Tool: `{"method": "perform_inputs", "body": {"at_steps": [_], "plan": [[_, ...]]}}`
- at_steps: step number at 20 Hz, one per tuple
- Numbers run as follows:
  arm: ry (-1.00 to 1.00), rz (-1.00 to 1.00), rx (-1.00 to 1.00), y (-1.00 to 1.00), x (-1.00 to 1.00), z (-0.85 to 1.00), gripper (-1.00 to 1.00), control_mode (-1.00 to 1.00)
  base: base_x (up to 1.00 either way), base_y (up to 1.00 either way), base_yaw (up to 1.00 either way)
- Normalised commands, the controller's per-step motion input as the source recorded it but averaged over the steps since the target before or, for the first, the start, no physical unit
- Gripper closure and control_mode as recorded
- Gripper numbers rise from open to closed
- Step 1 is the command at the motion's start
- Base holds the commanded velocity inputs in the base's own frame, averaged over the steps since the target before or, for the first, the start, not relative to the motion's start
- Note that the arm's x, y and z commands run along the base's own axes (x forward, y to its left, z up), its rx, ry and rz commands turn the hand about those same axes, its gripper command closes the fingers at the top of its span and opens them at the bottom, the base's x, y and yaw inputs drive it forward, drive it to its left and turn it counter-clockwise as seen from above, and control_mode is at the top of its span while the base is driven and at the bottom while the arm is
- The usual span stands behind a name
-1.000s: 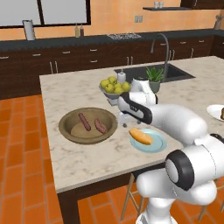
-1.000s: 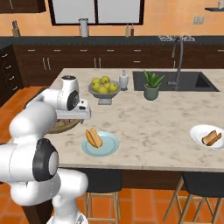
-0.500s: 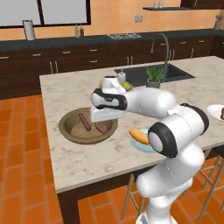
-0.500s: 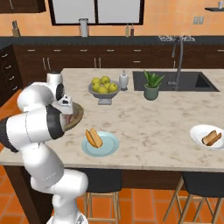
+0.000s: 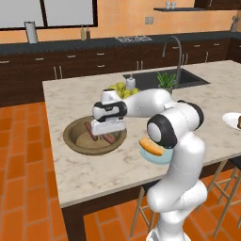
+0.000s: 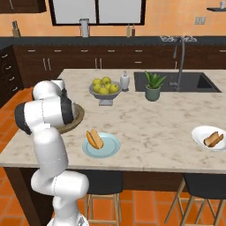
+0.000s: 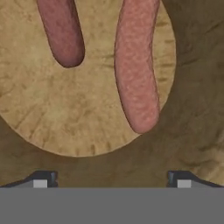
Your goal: Place one bun and one sausage from the bowl on each plate.
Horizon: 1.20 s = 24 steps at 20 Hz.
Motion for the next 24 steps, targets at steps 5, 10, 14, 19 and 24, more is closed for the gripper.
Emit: {"method": "perform_inputs", "body": {"at_steps": [5,10,14,19,24], "plan": [[-0.06,0.00,0.00,0.00,0.45,-0.28,-1.00,-1.00,0.00,0.00,0.00],[-0.12,0.00,0.00,0.00,0.23,-0.40,-1.00,-1.00,0.00,0.00,0.00],[-0.10,0.00,0.00,0.00,0.08,-0.52,-1.00,-1.00,0.00,0.00,0.00],[-0.06,0.00,-0.01,0.00,0.02,-0.48,1.00,-1.00,0.00,0.00,0.00],[-0.09,0.00,0.00,0.05,-0.11,-0.02,1.00,-1.00,0.00,0.00,0.00]]}}
